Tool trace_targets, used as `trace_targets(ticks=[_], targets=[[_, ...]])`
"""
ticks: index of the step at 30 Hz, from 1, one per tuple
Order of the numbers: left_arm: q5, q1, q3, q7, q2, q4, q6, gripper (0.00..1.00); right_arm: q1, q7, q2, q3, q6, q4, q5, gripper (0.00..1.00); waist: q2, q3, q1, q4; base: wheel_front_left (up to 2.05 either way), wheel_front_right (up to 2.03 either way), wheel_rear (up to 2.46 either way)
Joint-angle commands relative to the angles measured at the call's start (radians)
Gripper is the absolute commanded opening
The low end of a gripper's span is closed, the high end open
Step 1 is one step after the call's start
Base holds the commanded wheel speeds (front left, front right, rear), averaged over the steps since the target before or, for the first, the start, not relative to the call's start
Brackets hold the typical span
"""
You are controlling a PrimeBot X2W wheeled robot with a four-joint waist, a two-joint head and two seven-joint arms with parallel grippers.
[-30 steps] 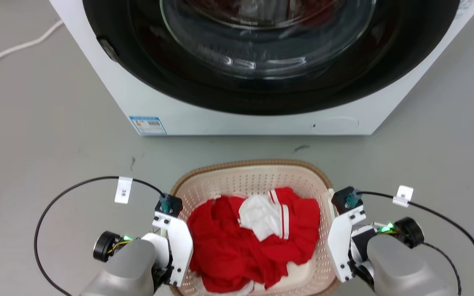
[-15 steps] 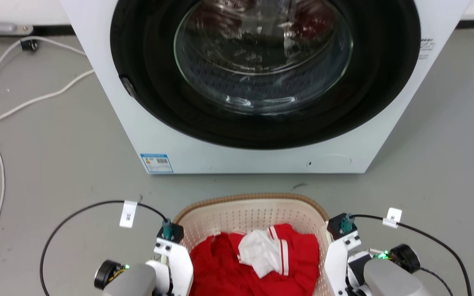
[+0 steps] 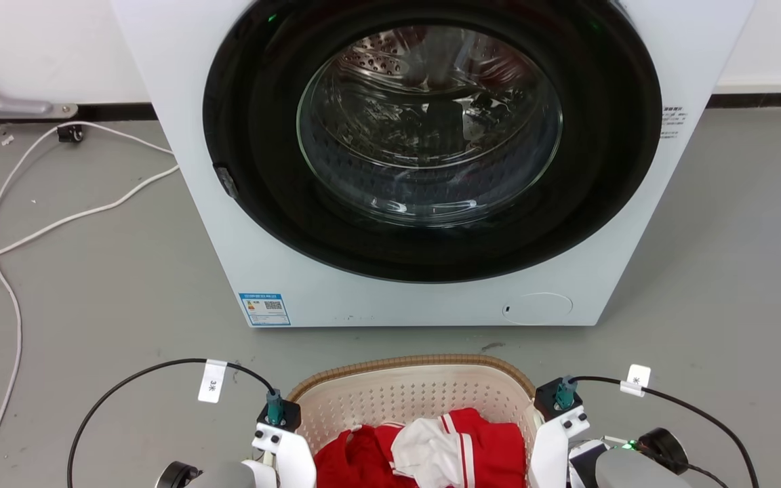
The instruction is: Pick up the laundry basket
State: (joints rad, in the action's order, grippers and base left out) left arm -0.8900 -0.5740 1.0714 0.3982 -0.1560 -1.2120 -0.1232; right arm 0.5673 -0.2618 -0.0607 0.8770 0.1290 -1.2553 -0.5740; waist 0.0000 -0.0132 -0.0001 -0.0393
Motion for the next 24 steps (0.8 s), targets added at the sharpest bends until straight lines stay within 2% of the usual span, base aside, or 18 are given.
trace_targets(ticks=[1,24], targets=[[0.000,0.013,0.011,0.002,0.012,0.013,-0.011,0.00,-0.007,0.005,0.019,0.008,0.003,0.012,-0.002,0.00,0.0000,0.003,0.0001,0.001,0.00,0.00,0.00],[-0.068,-0.006,0.088,-0.019,0.010,0.006,-0.011,0.00,0.001,0.011,0.019,0.117,0.003,-0.002,-0.101,0.00,0.0000,0.016,0.0001,0.002,0.00,0.00,0.00]])
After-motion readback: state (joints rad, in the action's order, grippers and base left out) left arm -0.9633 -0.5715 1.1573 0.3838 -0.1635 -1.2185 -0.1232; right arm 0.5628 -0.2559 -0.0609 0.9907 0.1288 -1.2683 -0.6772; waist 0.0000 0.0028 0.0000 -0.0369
